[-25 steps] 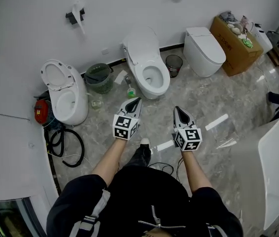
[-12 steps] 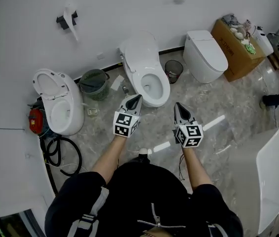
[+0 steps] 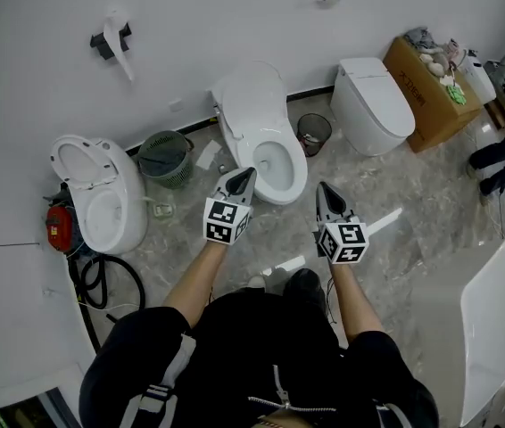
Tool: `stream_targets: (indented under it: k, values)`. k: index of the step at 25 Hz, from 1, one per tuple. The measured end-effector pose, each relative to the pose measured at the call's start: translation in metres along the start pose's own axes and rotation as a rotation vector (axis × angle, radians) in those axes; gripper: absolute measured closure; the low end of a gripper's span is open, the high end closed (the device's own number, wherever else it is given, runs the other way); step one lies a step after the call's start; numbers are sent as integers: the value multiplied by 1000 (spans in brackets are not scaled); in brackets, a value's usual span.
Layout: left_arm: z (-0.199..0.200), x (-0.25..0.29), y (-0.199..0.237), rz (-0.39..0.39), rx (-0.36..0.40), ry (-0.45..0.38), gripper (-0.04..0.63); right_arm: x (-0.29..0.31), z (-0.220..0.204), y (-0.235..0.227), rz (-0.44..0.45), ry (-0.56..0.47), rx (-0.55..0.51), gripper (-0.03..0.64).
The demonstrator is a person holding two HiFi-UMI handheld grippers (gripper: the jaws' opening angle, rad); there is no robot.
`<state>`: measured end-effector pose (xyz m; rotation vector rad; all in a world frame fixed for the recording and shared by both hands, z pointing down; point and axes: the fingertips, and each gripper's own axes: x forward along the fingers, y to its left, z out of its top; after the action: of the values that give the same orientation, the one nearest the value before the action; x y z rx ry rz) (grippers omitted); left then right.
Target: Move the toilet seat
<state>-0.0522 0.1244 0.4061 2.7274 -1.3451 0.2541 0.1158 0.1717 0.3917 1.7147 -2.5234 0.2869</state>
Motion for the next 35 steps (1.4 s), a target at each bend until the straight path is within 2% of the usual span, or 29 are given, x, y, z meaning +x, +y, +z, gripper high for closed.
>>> stream_targets:
  k: [6, 13, 16, 20, 28, 30, 35]
  values:
    - [-4, 38, 28, 63, -7, 18, 589, 59, 0, -22, 69, 11, 0, 614]
    - [3, 94, 56, 192, -25, 30, 589, 137, 17, -65, 198, 27, -22, 614]
    - [8, 118, 71, 274, -28, 35, 589, 174, 25, -84, 276, 47, -46, 614]
    - [13, 142, 86, 402, -78, 35, 589, 216, 43, -104, 396, 53, -88, 614]
    - [28, 198, 99, 574, -123, 34, 589, 272, 61, -145, 587, 49, -113, 614]
    - [34, 209, 97, 599, -124, 27, 589, 284, 61, -156, 609, 53, -116, 614]
    - [35, 220, 99, 623, -129, 41, 589, 303, 64, -170, 597, 28, -111, 614]
